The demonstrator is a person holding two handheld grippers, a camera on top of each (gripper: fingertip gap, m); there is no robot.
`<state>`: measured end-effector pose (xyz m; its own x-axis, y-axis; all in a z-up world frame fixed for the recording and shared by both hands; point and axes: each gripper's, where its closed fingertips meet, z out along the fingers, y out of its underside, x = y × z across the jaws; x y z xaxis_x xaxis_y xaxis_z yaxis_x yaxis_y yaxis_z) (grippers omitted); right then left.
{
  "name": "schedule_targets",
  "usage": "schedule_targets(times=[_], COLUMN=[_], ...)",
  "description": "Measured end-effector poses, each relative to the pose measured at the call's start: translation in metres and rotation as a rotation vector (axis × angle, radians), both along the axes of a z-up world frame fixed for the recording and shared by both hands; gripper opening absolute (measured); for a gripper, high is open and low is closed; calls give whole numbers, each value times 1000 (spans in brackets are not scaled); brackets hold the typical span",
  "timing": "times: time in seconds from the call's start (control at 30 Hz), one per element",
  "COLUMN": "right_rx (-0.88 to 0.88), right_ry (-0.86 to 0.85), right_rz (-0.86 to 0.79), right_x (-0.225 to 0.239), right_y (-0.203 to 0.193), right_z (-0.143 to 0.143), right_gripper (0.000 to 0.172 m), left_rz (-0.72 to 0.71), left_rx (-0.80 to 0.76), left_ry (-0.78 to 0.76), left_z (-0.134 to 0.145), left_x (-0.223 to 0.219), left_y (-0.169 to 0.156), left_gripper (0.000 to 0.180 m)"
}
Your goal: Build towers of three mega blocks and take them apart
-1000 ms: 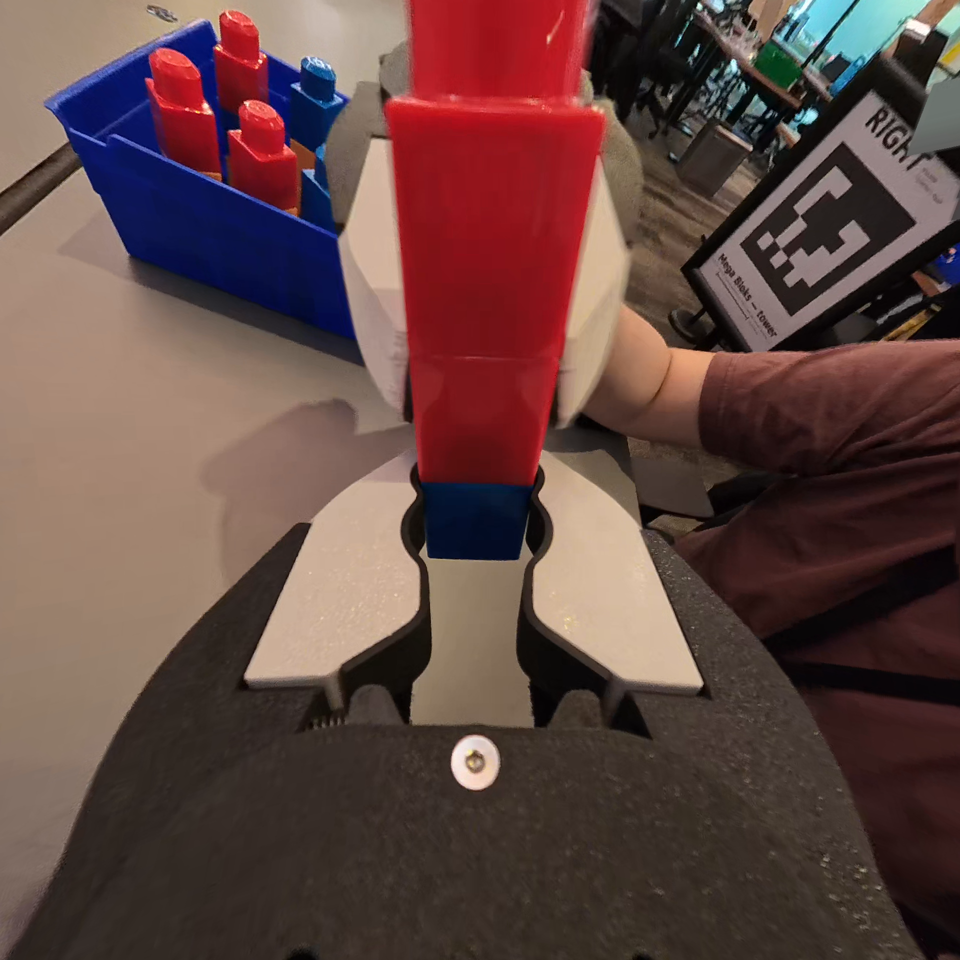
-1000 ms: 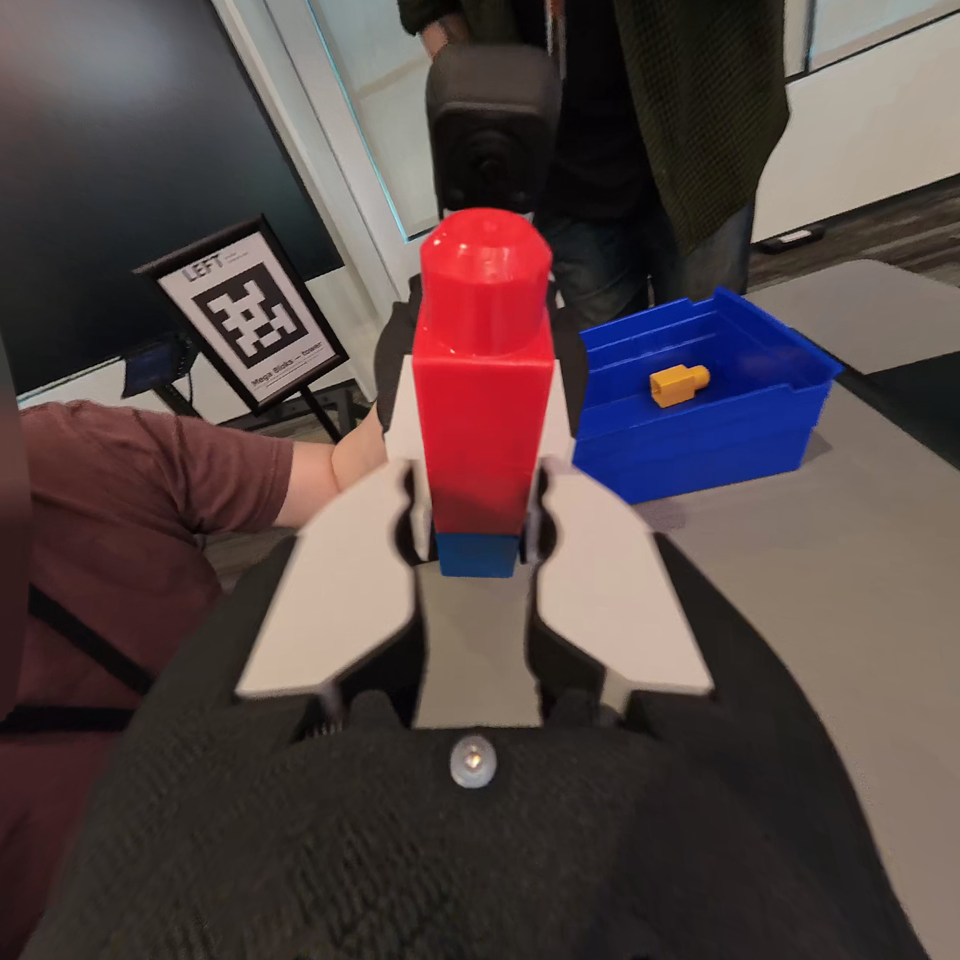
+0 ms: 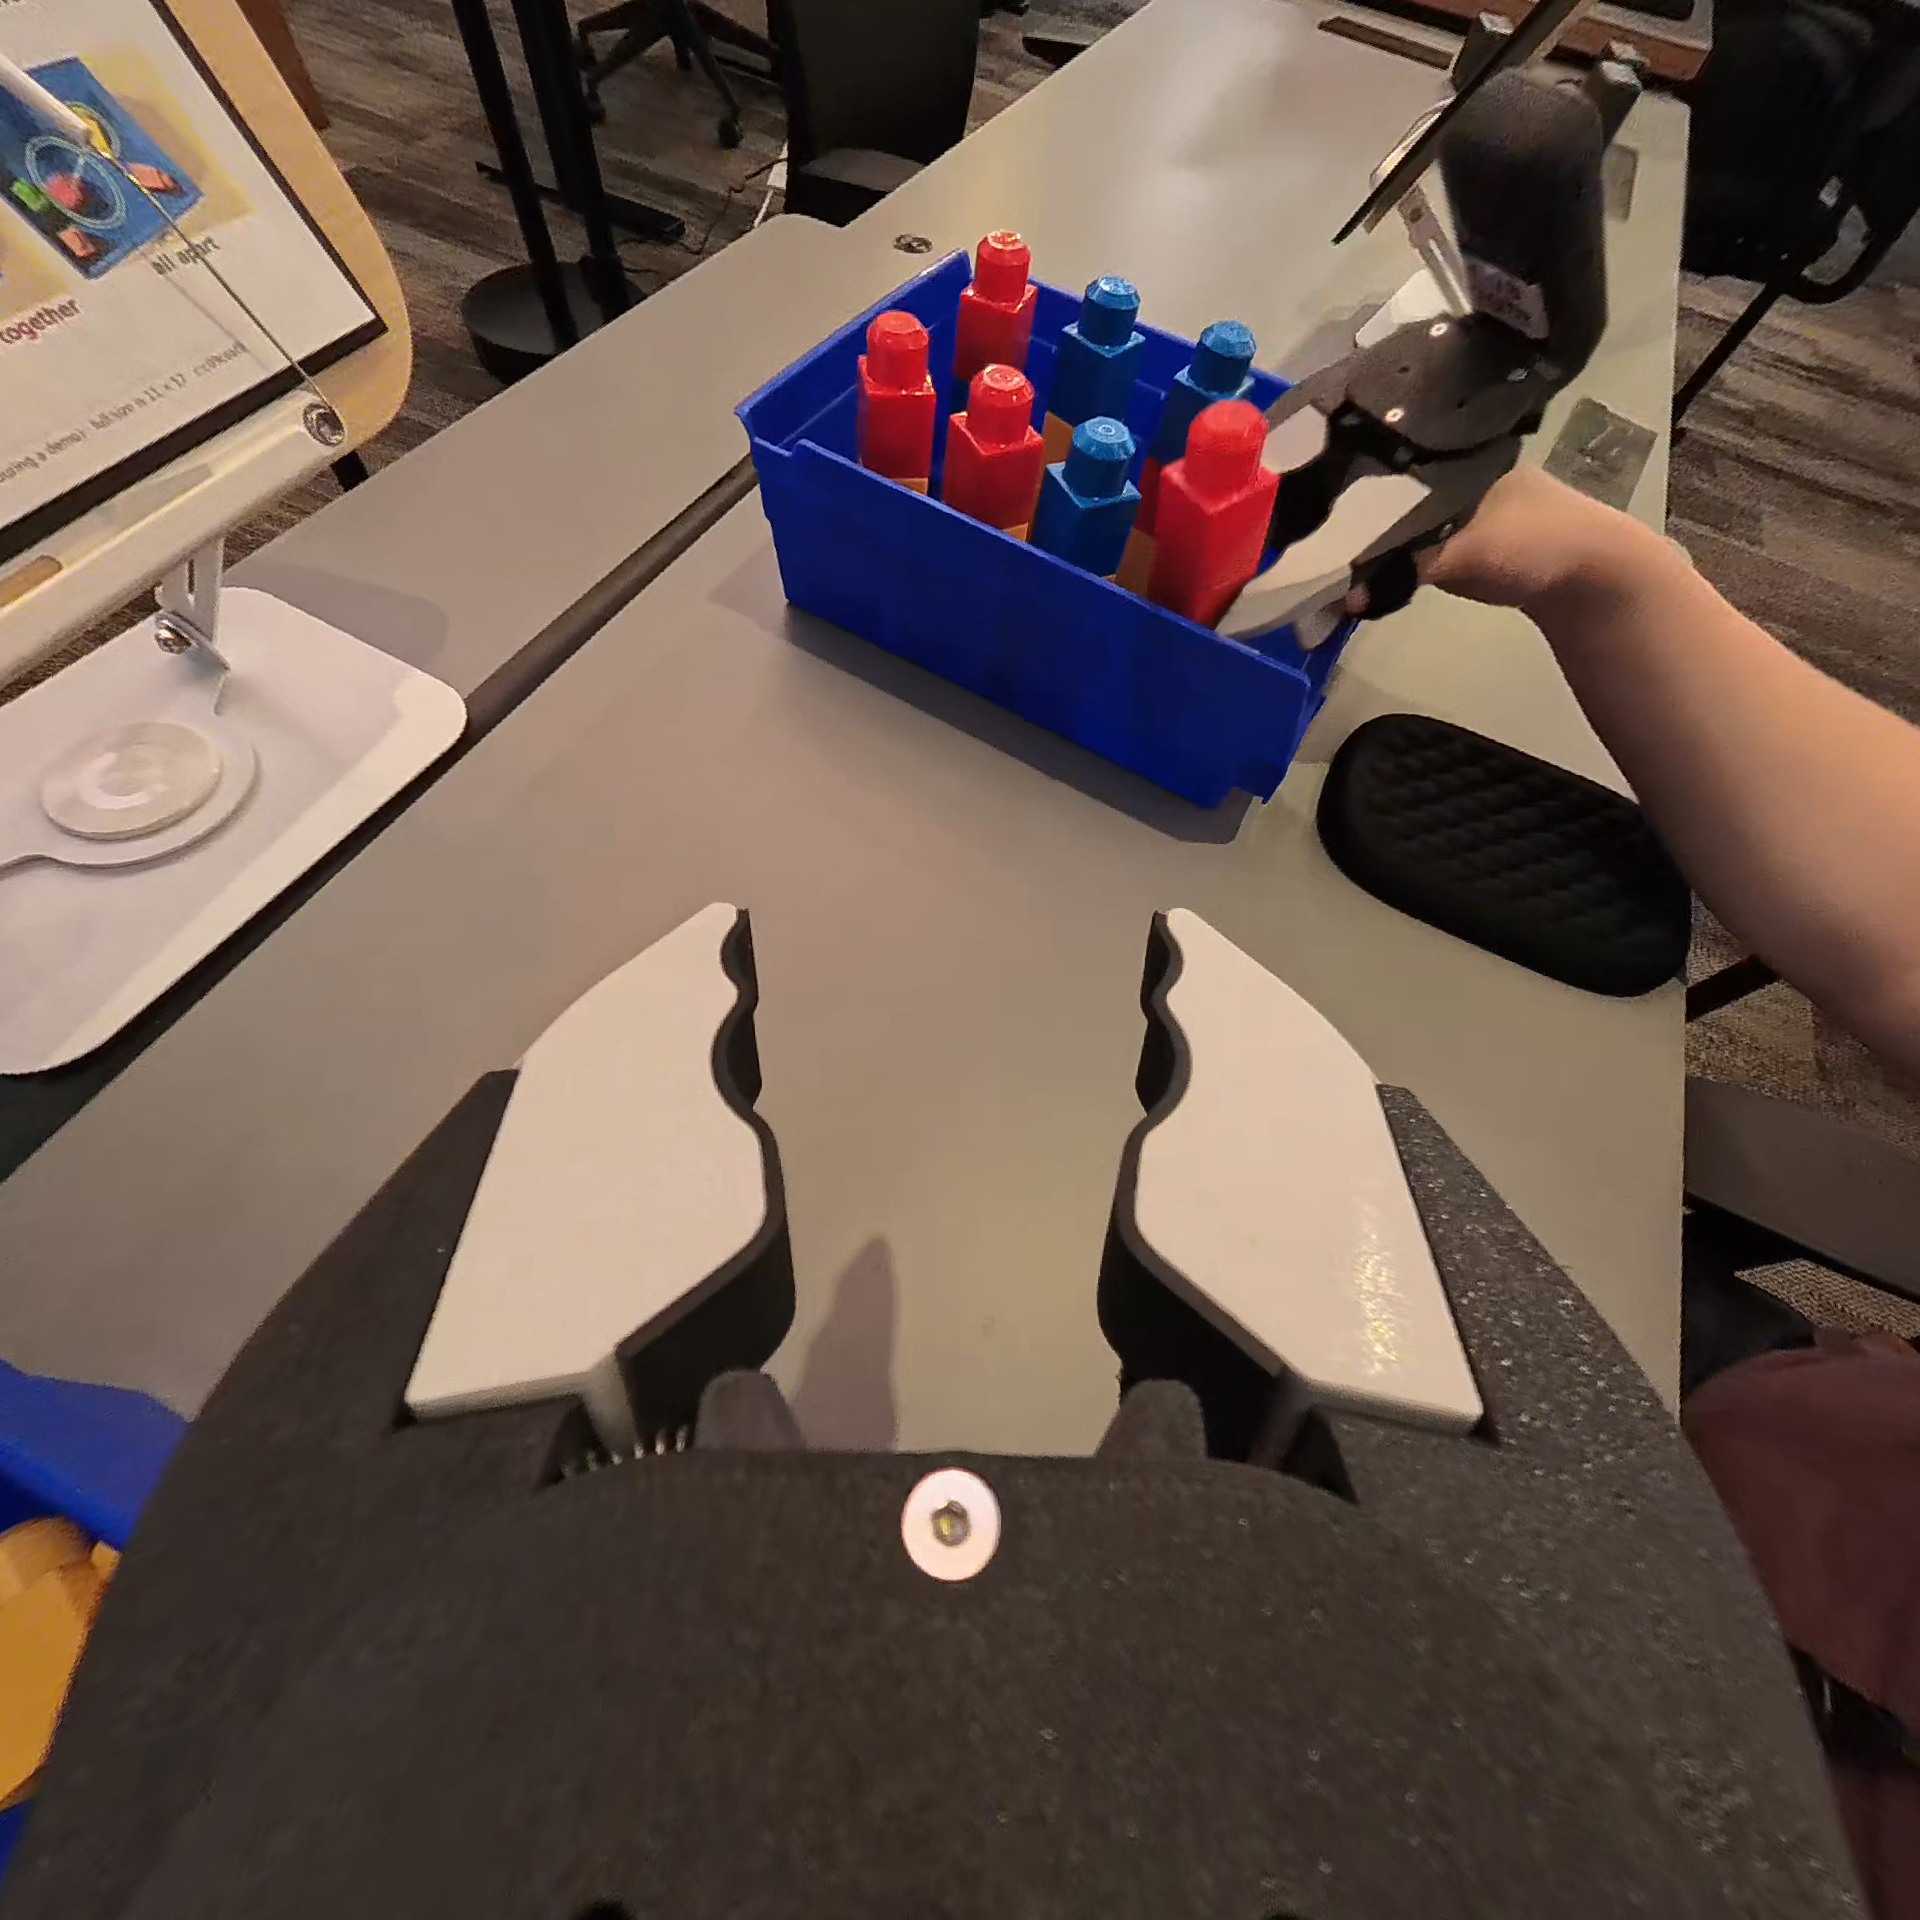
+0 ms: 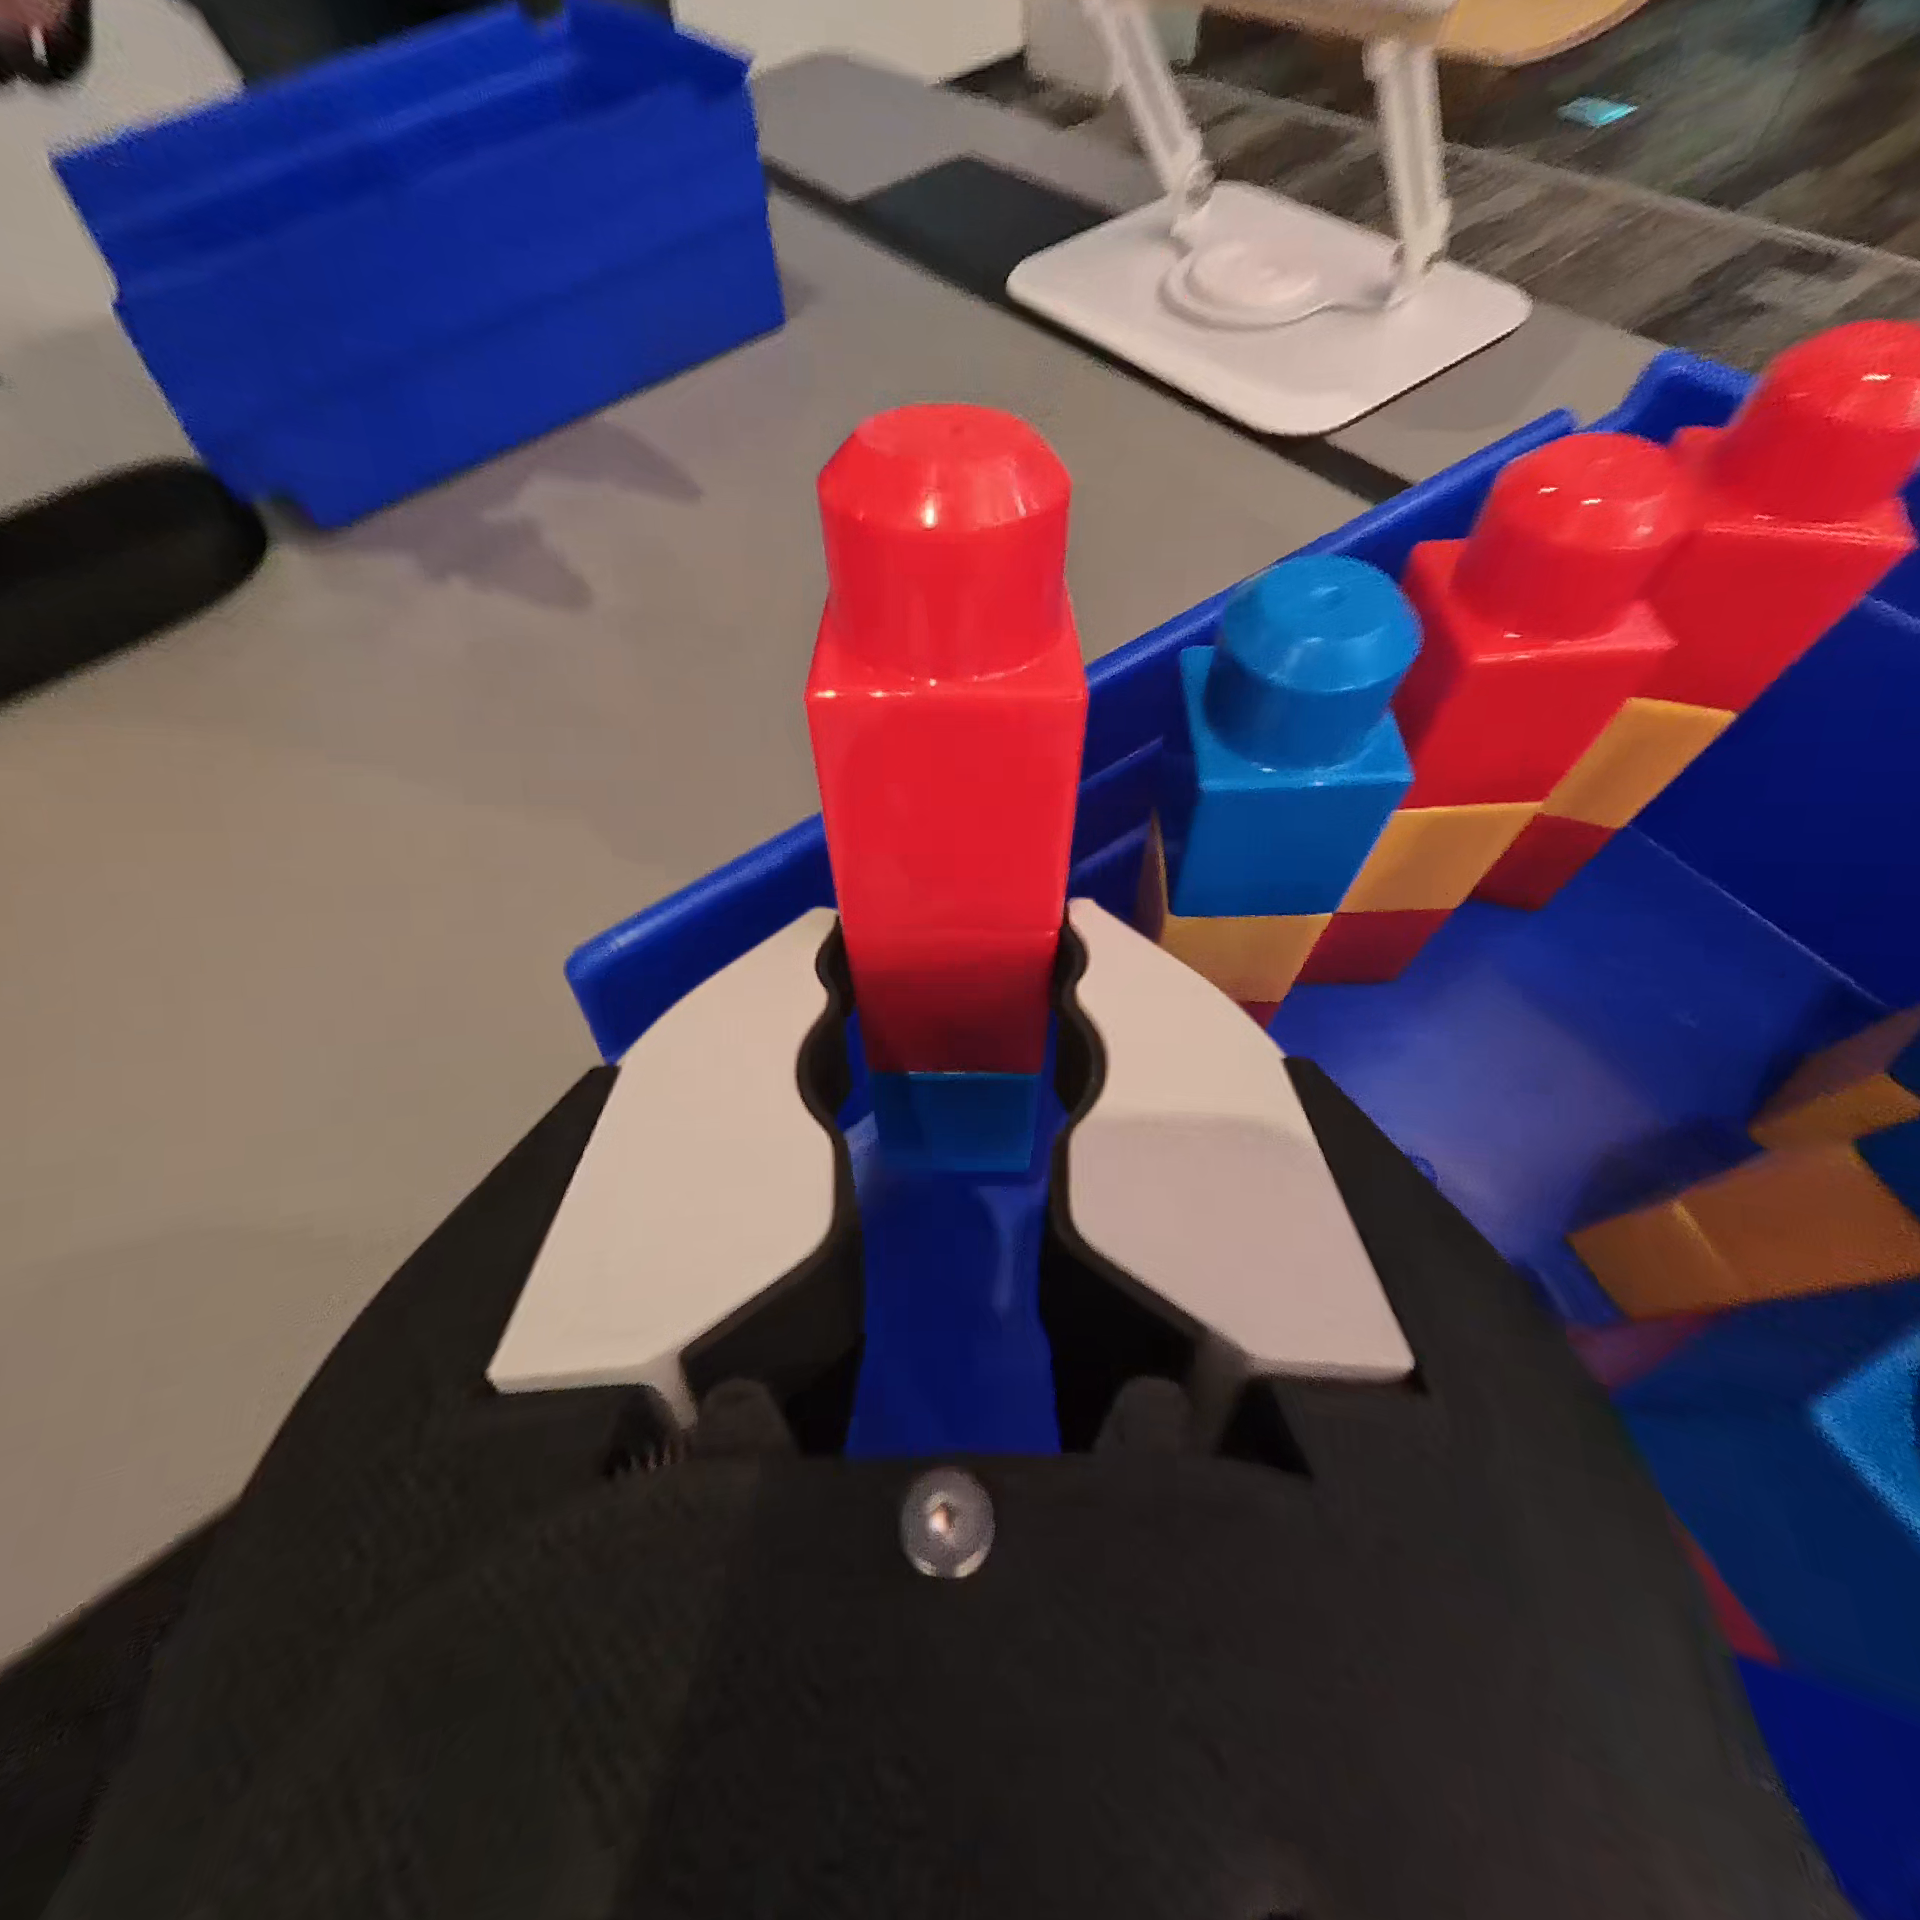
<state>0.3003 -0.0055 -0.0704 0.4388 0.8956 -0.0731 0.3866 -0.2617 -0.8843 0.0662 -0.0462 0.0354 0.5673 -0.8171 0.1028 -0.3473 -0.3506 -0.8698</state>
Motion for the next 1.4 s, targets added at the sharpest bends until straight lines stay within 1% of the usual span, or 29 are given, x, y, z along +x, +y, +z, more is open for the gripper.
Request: schedule_targets(times=[0.1,0.2,0.3,0.4,0.5,0.57,0.73,0.8,0.93,1.0,1.1,1.17,1.23,1.27,1.3,1.37,1.4], right_rx=[30,85,96,56,38,39,26,6,-23,10,91,124,168,198,232,316,359], right_ry=[-78,-81,-104,-147,-104,-114,-215,-218,-250,-286,-246,-208,-185,-179,-167,-107,-70], right_rz=[61,115,164,177,184,186,201,207,204,184,139,100,57,29,1,-48,-73], right_x=[-2,-2,-1,3,1,3,13,14,13,15,16,20,28,35,41,51,56], right_y=[2,5,6,9,9,8,7,6,7,9,12,11,9,8,8,3,0], right_z=[-9,-6,-14,-31,-32,-32,-40,-42,-48,-51,-37,-22,-7,1,11,38,55], right_gripper=[37,37,37,37,37,37,38,38,38,40,50,57,65,69,72,76,77], left_rz=[-8,20,35,50,76,106,261,307,321,334,352,387,447,475,510,574,590], left_rx=[-3,25,34,30,49,71,142,165,158,157,154,167,198,211,211,189,181], left_ry=[-2,19,31,32,50,62,96,107,83,92,72,60,58,62,72,92,85], left_z=[0,1,0,-1,-1,1,8,11,14,15,22,33,49,56,59,61,62], left_x=[2,-2,-4,-6,-9,-12,-33,-41,-45,-51,-64,-85,-118,-137,-157,-198,-214], left_y=[-1,2,4,7,10,14,29,33,34,35,36,37,36,33,30,22,17], left_gripper=[71,71,72,71,72,72,73,73,72,73,75,76,77,74,74,77,74])
